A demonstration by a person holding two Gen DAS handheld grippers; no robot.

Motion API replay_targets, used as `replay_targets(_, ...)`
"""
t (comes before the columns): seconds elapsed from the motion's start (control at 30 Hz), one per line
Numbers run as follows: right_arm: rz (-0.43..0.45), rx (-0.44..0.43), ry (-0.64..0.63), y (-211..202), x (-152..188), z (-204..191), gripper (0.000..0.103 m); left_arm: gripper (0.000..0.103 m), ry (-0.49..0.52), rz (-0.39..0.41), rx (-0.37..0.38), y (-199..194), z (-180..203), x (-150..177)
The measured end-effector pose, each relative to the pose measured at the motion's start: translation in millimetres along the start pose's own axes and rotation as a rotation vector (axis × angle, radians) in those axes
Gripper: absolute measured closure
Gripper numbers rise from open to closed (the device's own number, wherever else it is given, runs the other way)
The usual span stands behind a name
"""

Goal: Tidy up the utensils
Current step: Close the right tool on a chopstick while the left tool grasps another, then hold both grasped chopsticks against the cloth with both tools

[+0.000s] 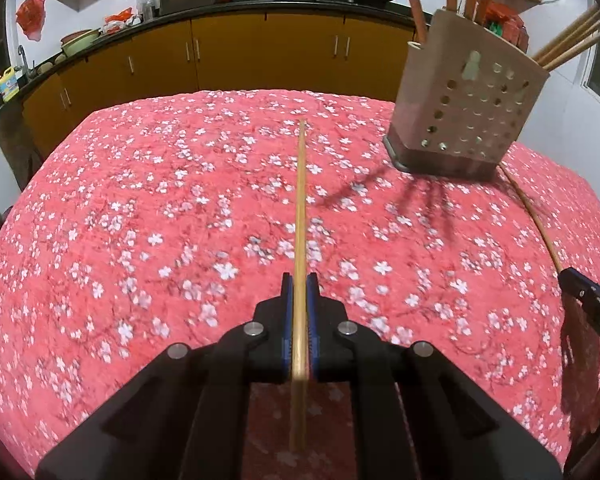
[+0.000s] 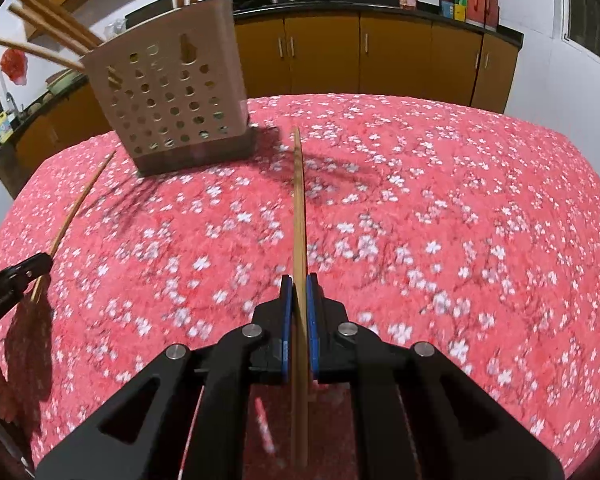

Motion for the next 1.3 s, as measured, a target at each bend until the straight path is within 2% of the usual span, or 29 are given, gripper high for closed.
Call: replay_targets(1.3, 0.000, 0.007, 0.003, 5.4, -2.8, 6.0, 0.094, 0.092, -0.020, -0.005, 0.018, 2.2, -2.2, -2.2)
Point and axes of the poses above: each gripper's, at about its wrist camera, not at the fingertips, and y roughly the way its jaws point, z to its right, x to its underside, the point moved 5 cm from there along y, roughly the way its jaws point, and after that the axes turned 10 degrees about -x, right-handed, at the moved point
